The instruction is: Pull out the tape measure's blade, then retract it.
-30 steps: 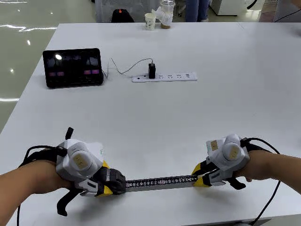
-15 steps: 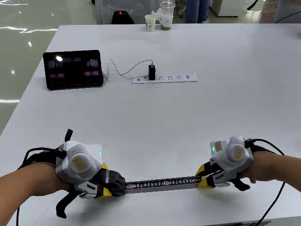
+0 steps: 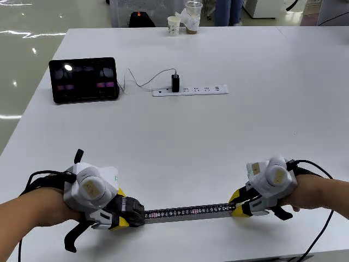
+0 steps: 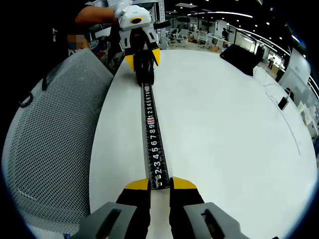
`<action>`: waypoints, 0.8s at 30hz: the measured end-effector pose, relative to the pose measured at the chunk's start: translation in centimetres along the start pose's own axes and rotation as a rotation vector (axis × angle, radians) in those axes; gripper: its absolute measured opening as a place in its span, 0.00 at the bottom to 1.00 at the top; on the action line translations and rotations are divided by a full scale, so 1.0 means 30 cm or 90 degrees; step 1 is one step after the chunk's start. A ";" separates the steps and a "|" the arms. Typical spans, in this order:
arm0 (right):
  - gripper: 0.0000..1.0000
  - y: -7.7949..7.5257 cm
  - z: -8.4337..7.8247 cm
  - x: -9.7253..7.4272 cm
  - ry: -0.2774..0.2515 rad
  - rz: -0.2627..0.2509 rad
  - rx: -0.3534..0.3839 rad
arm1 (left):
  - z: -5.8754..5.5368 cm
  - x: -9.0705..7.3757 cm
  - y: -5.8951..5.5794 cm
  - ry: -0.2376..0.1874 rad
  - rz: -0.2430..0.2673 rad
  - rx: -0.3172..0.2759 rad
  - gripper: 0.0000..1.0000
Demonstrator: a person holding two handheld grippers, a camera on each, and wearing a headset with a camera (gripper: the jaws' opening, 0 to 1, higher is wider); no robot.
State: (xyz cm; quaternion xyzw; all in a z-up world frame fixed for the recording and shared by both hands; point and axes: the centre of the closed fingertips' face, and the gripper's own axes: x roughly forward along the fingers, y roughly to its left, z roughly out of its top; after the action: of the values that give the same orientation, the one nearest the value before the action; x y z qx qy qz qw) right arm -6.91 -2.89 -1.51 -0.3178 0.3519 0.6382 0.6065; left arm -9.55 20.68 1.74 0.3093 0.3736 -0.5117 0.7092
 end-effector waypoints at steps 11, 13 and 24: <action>0.10 0.003 -0.014 -0.014 0.001 -0.003 0.006 | -0.002 -0.001 0.001 -0.001 0.000 0.001 0.31; 0.10 0.003 -0.018 -0.016 0.002 -0.003 0.007 | -0.001 -0.001 0.001 -0.001 0.000 0.001 0.31; 0.11 0.005 -0.014 -0.018 0.015 0.000 0.003 | 0.002 0.001 0.002 0.001 0.005 0.002 0.31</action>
State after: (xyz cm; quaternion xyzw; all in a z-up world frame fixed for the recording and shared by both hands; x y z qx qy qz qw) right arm -7.03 -3.55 -1.27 -0.3237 0.3602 0.6334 0.6035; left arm -9.46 20.62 1.75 0.3122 0.3720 -0.5093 0.7105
